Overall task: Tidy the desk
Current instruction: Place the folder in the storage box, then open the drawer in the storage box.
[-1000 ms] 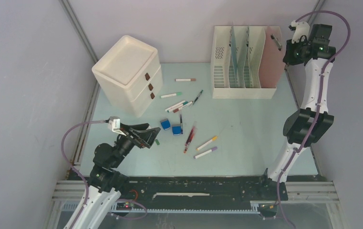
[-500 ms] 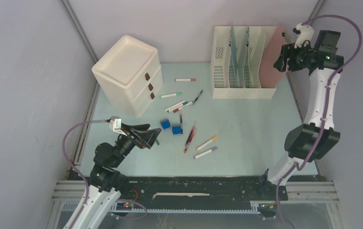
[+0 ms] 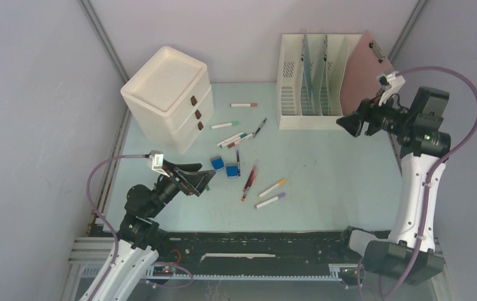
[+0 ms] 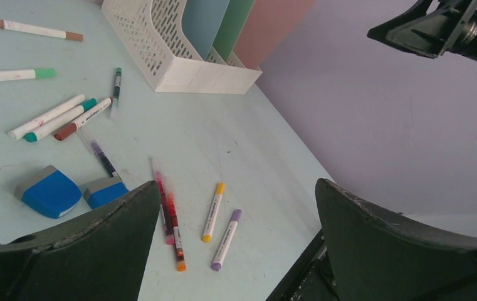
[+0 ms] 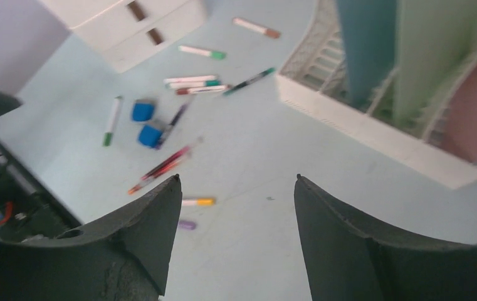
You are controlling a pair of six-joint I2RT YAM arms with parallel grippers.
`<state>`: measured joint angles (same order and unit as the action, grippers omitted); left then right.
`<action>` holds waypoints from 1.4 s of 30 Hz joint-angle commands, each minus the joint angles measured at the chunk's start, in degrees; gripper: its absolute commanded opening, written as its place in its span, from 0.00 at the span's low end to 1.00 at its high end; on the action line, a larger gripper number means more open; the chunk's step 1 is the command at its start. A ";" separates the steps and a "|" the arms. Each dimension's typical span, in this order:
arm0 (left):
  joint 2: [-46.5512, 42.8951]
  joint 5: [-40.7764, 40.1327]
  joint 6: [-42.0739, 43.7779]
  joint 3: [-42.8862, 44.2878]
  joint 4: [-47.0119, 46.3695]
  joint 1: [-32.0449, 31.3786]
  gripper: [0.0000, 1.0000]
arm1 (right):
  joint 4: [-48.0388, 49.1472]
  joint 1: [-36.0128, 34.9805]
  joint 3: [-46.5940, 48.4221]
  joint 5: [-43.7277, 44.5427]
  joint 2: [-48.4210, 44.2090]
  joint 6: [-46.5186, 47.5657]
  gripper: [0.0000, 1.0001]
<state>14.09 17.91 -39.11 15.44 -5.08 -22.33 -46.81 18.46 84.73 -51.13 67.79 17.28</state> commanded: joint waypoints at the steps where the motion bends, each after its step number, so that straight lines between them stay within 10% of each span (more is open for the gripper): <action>1: 1.70 3.13 -1.44 2.22 -2.76 0.44 1.00 | 1.64 -1.20 -5.97 -9.98 -5.11 -3.61 0.74; 18: 7.44 5.04 -1.20 3.77 -3.24 0.44 1.00 | 5.73 -1.80 -20.31 -20.92 -9.34 0.05 0.74; 42: 16.25 -14.35 8.88 15.32 11.22 0.26 1.00 | 4.52 -6.30 -21.29 -18.56 -10.28 2.05 0.74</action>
<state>30.35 9.52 -34.28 27.05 4.29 -22.33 -42.98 12.80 63.02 -69.10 57.87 18.15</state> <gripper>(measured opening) 0.996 0.739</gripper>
